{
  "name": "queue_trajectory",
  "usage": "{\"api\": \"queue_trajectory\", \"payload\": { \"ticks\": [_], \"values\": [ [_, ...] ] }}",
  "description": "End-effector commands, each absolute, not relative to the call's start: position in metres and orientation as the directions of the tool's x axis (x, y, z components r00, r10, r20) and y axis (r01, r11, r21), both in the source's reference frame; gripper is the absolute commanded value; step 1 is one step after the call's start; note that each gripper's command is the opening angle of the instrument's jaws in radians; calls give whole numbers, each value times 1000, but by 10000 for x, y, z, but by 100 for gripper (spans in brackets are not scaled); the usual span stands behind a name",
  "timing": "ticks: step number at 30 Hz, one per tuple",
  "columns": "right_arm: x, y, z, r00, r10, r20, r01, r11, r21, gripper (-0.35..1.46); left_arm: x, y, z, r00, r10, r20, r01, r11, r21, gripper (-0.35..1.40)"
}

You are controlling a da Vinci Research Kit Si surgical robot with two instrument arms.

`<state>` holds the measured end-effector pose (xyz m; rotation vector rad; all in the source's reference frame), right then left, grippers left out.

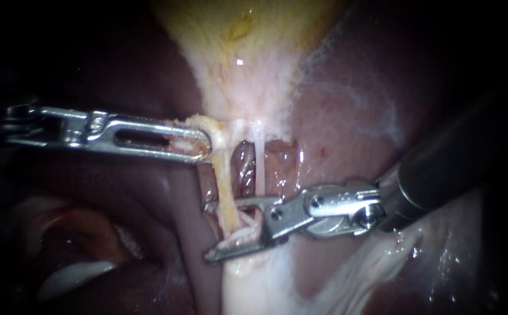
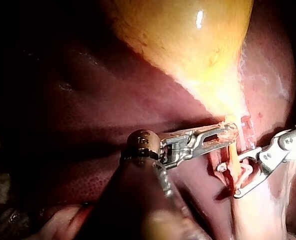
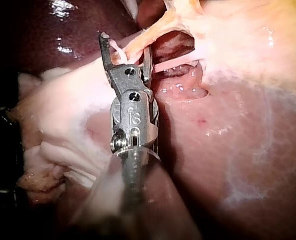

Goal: Clipping first clip left tube

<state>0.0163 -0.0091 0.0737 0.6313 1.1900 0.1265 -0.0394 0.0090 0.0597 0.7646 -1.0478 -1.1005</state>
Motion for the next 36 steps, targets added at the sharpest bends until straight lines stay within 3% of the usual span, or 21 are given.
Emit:
{"api": "queue_trajectory", "payload": {
  "ticks": [1, 13, 21, 27, 30, 34, 36],
  "values": [
    [164, -91, 738, 386, 417, -823, 234, 819, 525, 48, -394, 90, 598, 98, -954, 282, 329, 298, 896, -35],
    [177, -93, 752, 362, 445, -819, 296, 779, 553, 45, -397, 91, 600, 98, -955, 282, 330, 298, 896, -35],
    [177, -90, 755, 366, 477, -799, 271, 767, 582, 38, -397, 92, 600, 97, -955, 282, 330, 298, 896, -35],
    [172, -87, 758, 398, 515, -759, 235, 743, 627, -2, -397, 92, 600, 98, -955, 282, 330, 298, 896, -35],
    [170, -87, 758, 429, 501, -751, 232, 743, 628, -35, -397, 93, 601, 98, -955, 282, 330, 298, 896, -35],
    [167, -87, 757, 512, 462, -724, 214, 748, 629, -35, -396, 93, 602, 98, -954, 282, 329, 298, 896, -35],
    [164, -87, 757, 520, 458, -721, 212, 749, 628, -35, -396, 94, 603, 99, -954, 282, 329, 298, 896, -35]
  ]
}}
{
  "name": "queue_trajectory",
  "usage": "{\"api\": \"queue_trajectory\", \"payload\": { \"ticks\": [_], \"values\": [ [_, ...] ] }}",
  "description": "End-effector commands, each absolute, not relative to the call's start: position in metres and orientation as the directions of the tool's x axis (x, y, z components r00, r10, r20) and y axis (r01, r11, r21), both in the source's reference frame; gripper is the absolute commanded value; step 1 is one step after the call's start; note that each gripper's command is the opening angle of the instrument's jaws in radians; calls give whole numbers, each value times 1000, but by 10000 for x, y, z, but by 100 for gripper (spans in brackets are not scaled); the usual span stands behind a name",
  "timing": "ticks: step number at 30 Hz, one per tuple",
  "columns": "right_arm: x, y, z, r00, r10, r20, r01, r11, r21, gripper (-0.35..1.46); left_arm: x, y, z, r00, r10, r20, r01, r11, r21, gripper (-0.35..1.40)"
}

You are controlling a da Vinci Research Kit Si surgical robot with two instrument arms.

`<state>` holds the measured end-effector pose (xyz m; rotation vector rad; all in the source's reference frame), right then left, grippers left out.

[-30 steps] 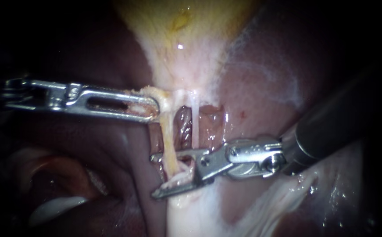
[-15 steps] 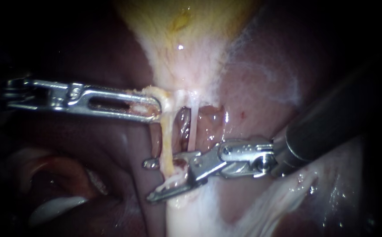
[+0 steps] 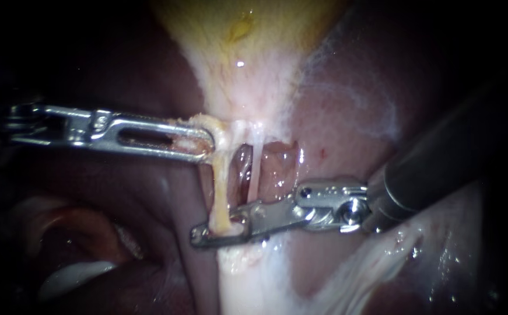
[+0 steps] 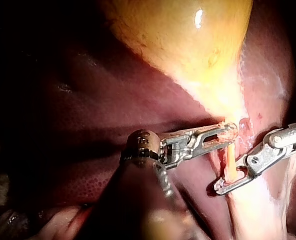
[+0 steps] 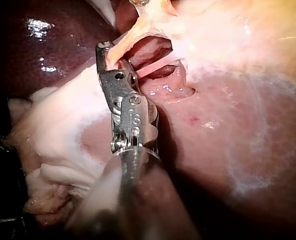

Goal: Clipping first clip left tube

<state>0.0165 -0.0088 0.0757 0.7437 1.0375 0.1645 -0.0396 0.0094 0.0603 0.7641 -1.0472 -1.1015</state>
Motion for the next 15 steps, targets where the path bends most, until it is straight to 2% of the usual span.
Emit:
{"api": "queue_trajectory", "payload": {
  "ticks": [1, 15],
  "values": [
    [163, -87, 757, 520, 458, -721, 212, 749, 628, -35, -396, 94, 603, 99, -954, 282, 329, 298, 896, -35],
    [162, -85, 756, 519, 459, -721, 212, 748, 629, -35, -396, 94, 604, 99, -954, 282, 328, 299, 896, -35]
  ]
}}
